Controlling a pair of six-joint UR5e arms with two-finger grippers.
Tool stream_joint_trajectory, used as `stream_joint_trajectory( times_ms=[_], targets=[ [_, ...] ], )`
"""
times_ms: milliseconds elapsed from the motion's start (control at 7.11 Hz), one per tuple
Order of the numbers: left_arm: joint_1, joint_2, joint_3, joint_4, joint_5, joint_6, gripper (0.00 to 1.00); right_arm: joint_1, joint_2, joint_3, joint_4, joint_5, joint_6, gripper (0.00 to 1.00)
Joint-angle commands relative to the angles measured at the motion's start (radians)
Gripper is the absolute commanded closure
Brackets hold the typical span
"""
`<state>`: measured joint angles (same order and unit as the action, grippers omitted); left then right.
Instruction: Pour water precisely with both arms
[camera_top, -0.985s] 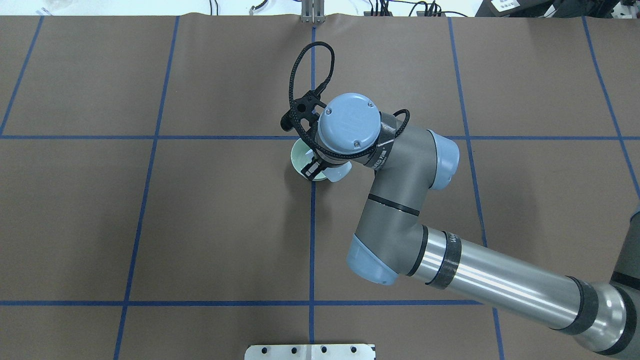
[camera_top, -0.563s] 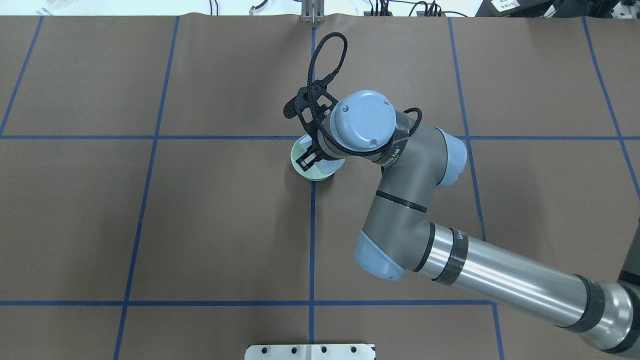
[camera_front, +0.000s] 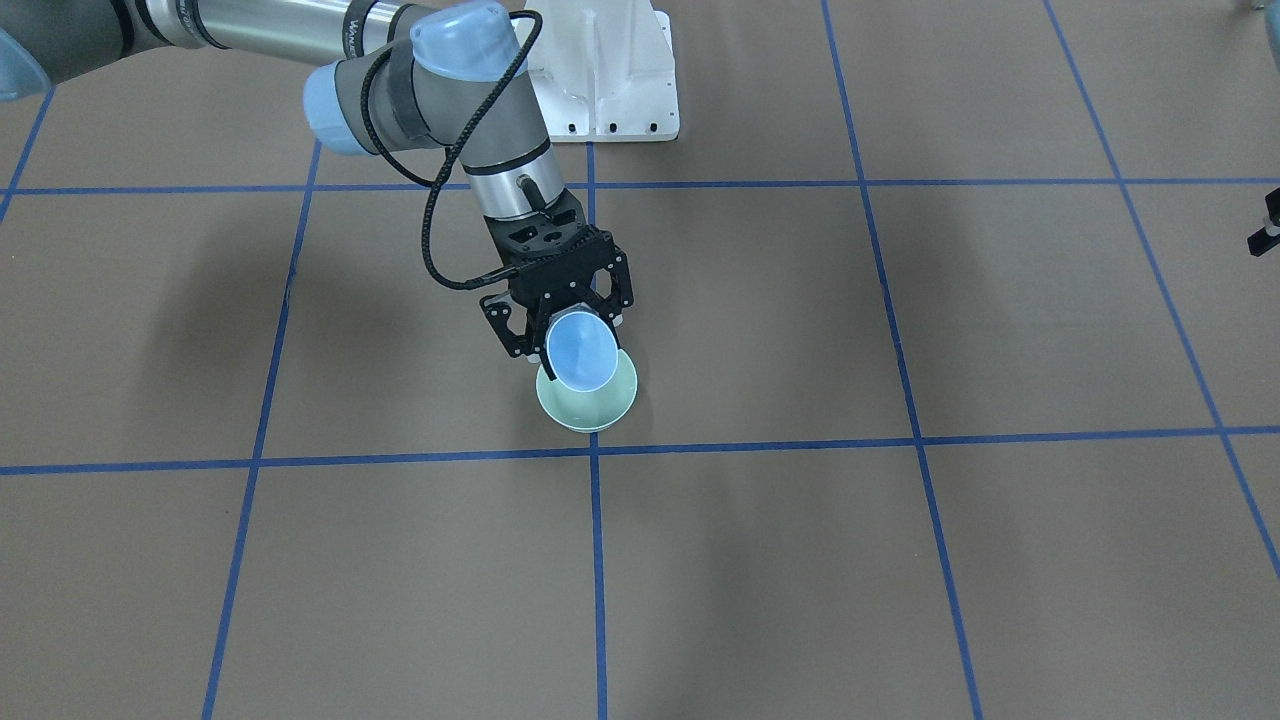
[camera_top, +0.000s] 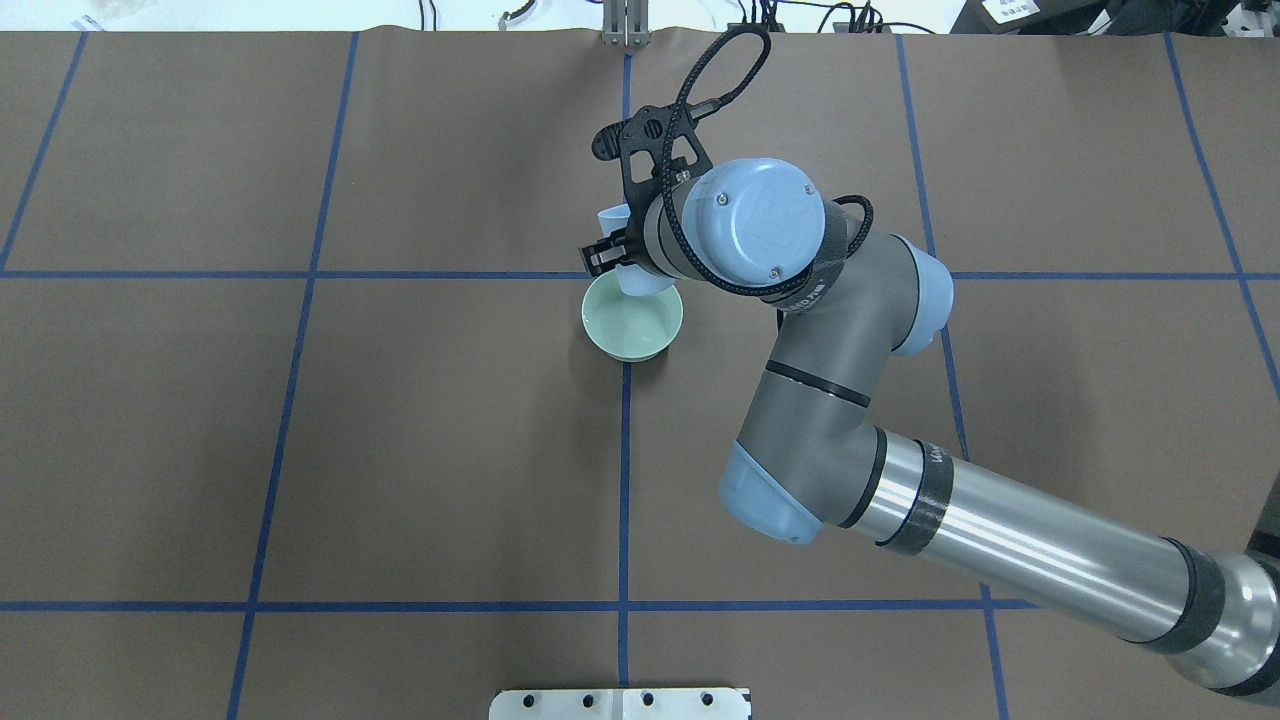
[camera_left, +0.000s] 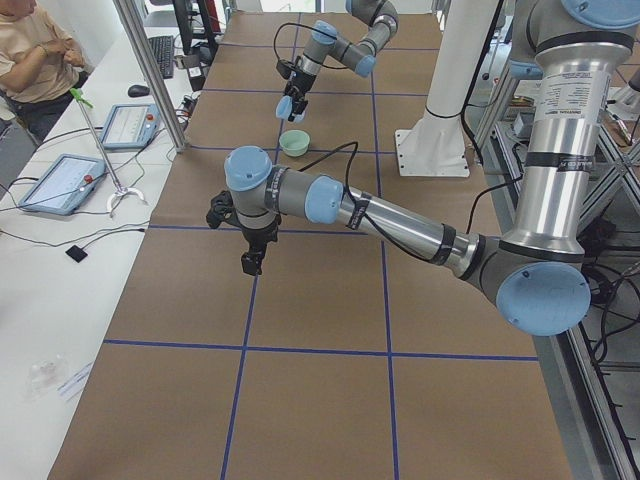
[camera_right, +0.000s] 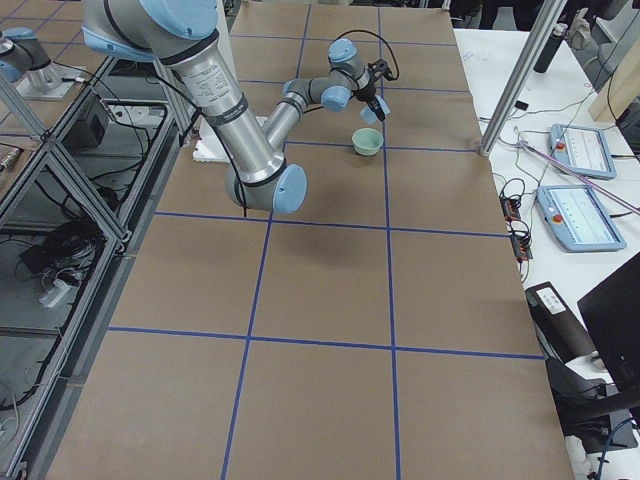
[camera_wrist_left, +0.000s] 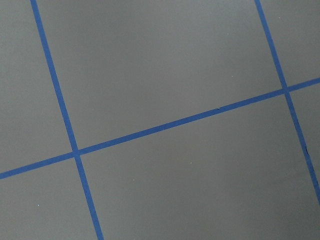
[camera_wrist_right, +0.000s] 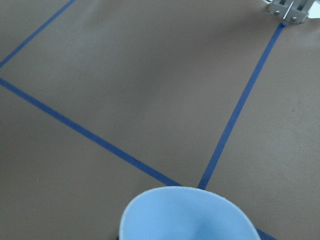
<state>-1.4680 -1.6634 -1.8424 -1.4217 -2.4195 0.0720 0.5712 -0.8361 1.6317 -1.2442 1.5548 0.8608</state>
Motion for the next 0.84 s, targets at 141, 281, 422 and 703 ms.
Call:
stream_joint_trajectory(
  times_ms=[141,281,422,703],
  targets=[
    [0.000,-0.001,-0.006,0.000,-0.001,0.000,0.00,0.022,-0.072,0.074,-0.012,-0.224,0.172,1.00],
    [0.000,0.001,-0.006,0.000,-0.001,0.000,0.00,0.024,-0.099,0.076,-0.018,-0.319,0.199,1.00],
    [0.000,-0.001,-0.008,0.000,-0.001,-0.001,0.00,0.024,-0.124,0.080,-0.073,-0.414,0.277,1.00],
    [-0.002,-0.001,-0.008,0.000,-0.001,-0.001,0.00,0.024,-0.158,0.097,-0.184,-0.546,0.405,1.00]
  ],
)
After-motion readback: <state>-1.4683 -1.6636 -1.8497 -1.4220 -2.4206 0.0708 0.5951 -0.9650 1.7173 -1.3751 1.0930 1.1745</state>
